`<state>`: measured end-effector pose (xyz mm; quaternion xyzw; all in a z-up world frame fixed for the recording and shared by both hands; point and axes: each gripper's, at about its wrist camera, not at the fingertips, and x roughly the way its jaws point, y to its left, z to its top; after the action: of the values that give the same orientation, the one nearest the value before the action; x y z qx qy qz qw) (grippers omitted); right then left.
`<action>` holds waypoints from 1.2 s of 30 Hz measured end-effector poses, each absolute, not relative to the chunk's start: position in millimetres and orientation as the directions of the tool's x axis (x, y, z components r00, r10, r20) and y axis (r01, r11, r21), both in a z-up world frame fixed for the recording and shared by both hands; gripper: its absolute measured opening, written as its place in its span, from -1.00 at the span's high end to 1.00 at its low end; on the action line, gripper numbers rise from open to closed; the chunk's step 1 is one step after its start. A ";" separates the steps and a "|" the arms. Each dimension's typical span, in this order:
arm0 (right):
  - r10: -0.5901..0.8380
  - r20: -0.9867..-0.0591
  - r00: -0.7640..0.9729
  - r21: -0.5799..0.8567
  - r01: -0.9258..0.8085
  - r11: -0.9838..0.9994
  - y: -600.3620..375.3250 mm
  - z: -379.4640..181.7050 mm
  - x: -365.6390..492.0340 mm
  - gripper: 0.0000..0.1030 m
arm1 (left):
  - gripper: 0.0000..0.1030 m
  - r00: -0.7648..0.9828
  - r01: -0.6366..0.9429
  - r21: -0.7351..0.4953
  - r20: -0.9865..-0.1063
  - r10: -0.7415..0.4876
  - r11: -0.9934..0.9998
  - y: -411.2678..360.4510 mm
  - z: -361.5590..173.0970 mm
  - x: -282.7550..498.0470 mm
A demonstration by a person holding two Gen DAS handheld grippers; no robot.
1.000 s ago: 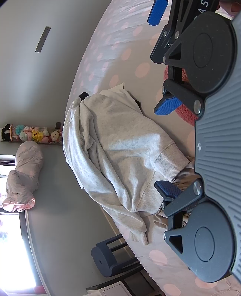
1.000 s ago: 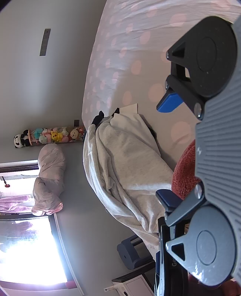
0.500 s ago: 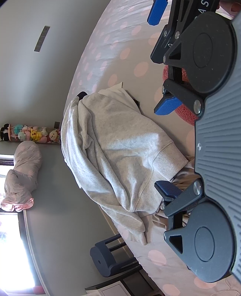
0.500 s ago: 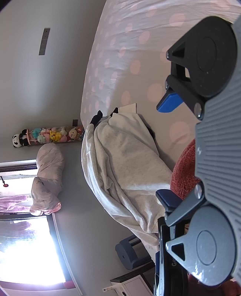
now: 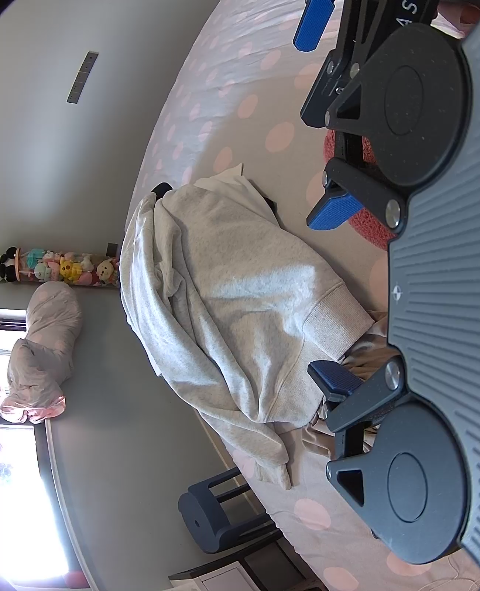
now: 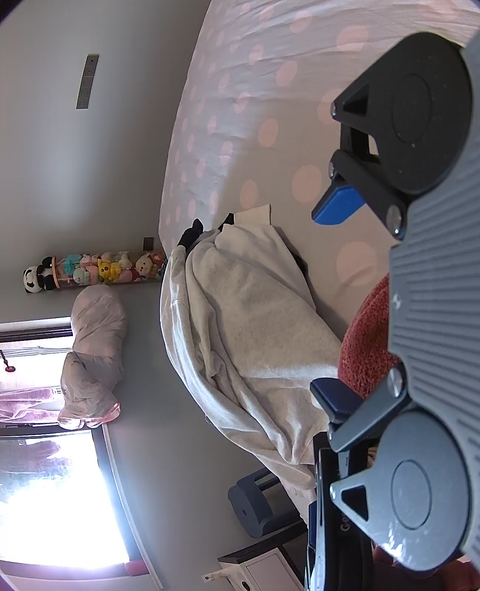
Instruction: Fold clothes
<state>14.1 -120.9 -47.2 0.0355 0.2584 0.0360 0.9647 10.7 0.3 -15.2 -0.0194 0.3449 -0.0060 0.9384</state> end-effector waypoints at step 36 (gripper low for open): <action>0.197 -0.493 0.848 0.039 -0.205 0.978 -120.0 -55.2 80.9 -0.81 | -0.47 0.762 -0.074 -0.093 -0.648 -0.004 0.993 20.2 -26.7 58.4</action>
<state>80.9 -120.0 -55.2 -0.0077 0.2555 0.1045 0.9611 58.4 20.2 -26.7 -0.0565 0.3446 0.0188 0.9369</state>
